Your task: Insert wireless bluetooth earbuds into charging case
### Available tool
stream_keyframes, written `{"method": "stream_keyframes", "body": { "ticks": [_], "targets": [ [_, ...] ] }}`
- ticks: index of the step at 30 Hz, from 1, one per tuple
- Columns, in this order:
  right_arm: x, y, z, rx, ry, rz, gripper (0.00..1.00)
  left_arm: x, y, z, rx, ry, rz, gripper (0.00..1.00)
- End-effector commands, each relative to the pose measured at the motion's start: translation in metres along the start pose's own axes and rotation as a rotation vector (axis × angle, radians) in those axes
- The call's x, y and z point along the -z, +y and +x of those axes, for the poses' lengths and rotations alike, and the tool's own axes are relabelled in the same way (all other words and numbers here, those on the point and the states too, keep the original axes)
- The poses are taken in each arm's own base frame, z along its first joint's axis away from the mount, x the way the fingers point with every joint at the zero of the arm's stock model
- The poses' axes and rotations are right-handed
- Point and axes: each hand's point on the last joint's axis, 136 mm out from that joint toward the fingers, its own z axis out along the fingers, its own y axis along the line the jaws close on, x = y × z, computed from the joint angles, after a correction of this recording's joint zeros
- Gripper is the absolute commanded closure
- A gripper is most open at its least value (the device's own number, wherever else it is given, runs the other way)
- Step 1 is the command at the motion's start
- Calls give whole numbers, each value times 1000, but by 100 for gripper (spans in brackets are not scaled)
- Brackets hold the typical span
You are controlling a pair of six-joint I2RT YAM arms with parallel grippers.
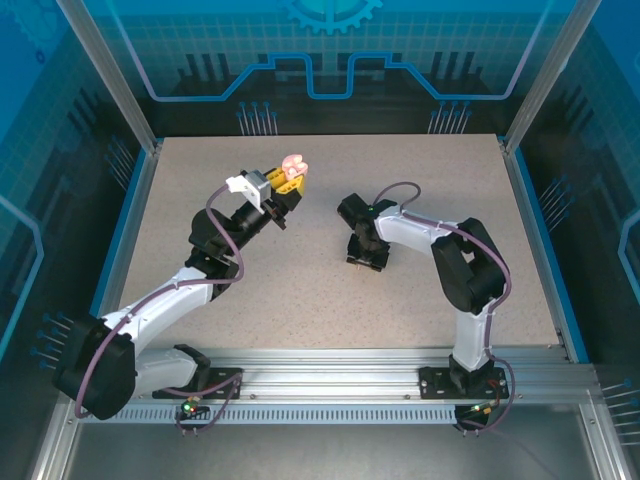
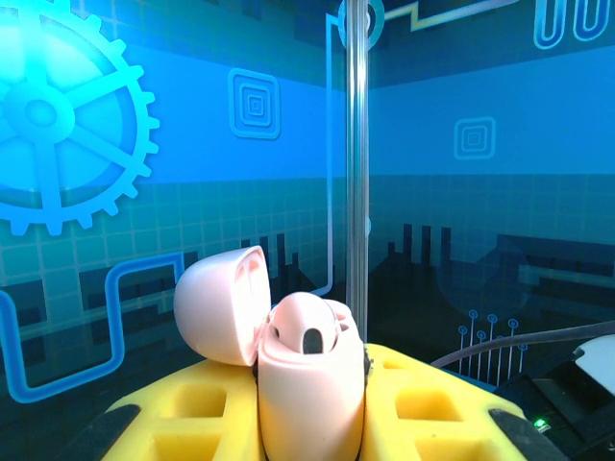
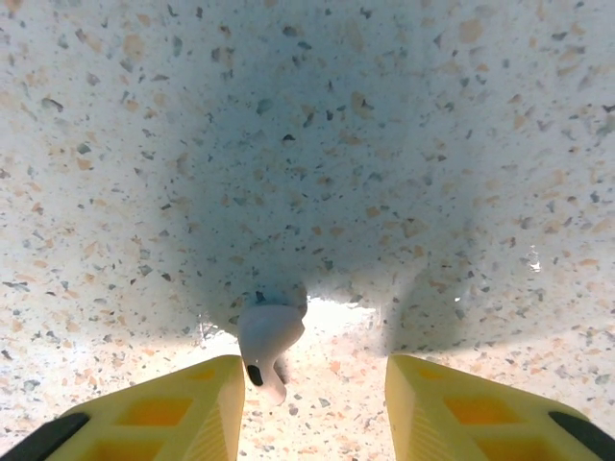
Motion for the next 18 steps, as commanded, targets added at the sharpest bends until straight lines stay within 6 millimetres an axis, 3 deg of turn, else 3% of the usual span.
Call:
{"method": "stream_keyframes", "body": {
  "ticks": [1,5,11,18],
  "targets": [
    [10,0,1,28,-15,-15,56,0,-2,-11,5,-50,2,100],
    [15,11,-4,55,-26,-41,54,0,-2,-11,5,-49,2,100],
    [19,8,-12,-24,-48,5,53,-1,-2,-10,6,-49,1,100],
    [13,17,-15,-51,-17,29,55,-1,-2,-11,6,-51,2,100]
  ]
}}
